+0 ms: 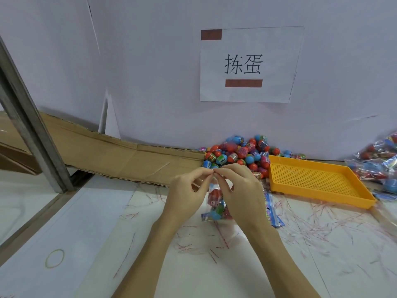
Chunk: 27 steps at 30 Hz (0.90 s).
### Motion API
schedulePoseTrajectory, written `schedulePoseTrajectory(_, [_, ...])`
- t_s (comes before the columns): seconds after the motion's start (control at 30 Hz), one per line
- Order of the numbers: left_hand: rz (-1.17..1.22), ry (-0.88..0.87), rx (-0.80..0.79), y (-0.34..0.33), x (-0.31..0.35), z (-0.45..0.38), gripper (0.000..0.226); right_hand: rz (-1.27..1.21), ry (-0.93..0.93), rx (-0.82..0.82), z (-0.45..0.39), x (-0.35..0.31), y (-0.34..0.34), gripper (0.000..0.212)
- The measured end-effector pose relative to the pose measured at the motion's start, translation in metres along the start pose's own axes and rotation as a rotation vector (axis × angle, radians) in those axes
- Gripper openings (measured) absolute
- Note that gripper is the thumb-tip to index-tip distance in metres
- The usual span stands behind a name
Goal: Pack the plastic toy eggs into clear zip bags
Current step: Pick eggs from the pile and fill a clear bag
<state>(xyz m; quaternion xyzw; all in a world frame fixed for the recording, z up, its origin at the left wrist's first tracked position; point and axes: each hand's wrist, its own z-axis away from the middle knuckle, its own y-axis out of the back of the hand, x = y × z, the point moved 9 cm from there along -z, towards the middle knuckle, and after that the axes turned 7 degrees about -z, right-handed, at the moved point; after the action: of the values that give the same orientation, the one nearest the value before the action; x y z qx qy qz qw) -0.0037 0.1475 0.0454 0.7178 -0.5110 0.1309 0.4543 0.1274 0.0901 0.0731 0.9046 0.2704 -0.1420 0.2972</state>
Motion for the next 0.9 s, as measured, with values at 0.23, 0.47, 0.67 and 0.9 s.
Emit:
schedulePoseTrajectory(0.23, [-0.081, -0.142, 0.069, 0.006, 0.013, 0.002, 0.016, 0.000, 0.048, 0.017, -0.002, -0.004, 0.003, 0.005])
schedulePoseTrajectory(0.47, [-0.076, -0.148, 0.077, 0.009, 0.018, 0.002, 0.010, -0.065, -0.012, 0.080, -0.002, 0.001, 0.008, 0.014])
schedulePoseTrajectory(0.67, [-0.111, -0.096, 0.092, 0.013, 0.007, 0.001, 0.009, -0.106, -0.123, 0.137, -0.005, 0.019, 0.019, 0.020])
schedulePoseTrajectory(0.9, [-0.003, 0.183, 0.433, 0.049, -0.025, 0.005, 0.009, -0.060, -0.338, 0.280, 0.000, 0.069, 0.053, 0.021])
